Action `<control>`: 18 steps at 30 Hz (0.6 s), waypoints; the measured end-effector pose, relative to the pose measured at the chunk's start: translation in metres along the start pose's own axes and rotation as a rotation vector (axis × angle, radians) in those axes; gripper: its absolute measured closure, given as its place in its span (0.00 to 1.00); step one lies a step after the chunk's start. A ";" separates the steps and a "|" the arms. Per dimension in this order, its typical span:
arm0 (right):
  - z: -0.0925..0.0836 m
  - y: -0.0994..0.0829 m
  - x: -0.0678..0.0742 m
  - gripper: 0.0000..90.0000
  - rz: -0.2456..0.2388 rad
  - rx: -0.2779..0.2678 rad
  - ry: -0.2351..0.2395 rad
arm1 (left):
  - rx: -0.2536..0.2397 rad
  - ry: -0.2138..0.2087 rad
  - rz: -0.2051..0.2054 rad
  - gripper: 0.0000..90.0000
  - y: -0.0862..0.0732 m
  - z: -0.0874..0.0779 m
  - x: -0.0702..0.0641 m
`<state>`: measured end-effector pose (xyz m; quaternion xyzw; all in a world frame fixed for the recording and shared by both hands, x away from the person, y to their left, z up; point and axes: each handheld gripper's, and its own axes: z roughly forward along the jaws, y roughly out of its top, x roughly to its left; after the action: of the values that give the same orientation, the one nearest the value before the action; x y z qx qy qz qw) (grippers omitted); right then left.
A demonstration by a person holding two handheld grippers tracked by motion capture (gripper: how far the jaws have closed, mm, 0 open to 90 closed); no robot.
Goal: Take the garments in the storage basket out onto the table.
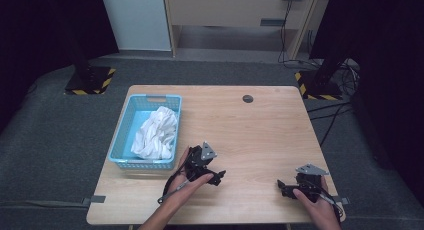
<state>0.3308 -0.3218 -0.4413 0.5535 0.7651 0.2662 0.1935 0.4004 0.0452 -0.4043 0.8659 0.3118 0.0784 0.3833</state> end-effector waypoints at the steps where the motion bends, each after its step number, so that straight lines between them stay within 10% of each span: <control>1: 0.000 0.000 0.000 0.00 0.000 0.000 0.000 | -0.006 0.001 0.001 0.03 0.001 -0.003 0.001; 18: 0.000 0.000 0.000 0.00 0.000 0.000 0.001 | -0.075 0.038 -0.014 0.03 0.005 -0.037 0.024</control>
<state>0.3308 -0.3219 -0.4413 0.5533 0.7653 0.2663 0.1933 0.4076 0.0796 -0.3781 0.8471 0.3219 0.1038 0.4100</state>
